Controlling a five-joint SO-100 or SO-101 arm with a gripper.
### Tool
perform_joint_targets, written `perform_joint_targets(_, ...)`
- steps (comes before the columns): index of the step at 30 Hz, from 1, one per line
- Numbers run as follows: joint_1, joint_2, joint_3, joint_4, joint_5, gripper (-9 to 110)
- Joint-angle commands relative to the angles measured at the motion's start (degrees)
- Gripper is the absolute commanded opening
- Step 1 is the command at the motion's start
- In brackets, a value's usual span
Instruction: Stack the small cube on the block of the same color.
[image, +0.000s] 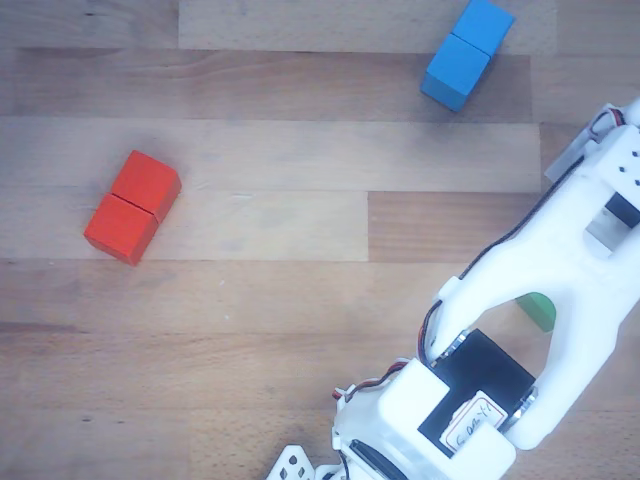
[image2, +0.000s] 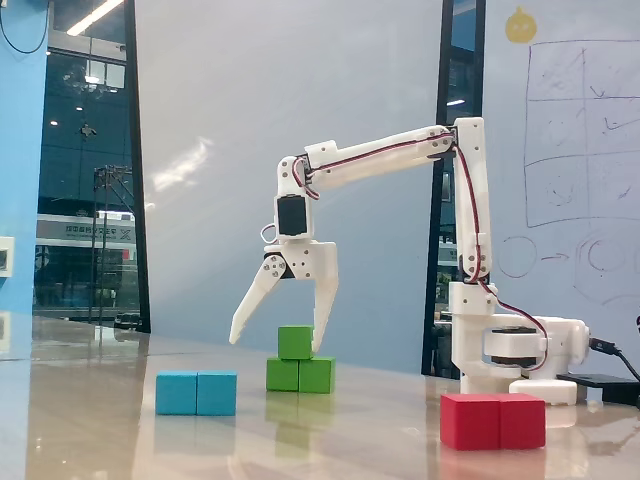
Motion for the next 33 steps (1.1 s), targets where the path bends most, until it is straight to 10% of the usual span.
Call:
perform_joint_targets(1,-3.16,6.5,-0.7,0.79,0.35,41)
perform_joint_targets(23,-37.79,28.04,4.92,-5.01,0.44,40)
perform_joint_targets(33,-38.32,43.95,34.01,-20.83,-0.26,18)
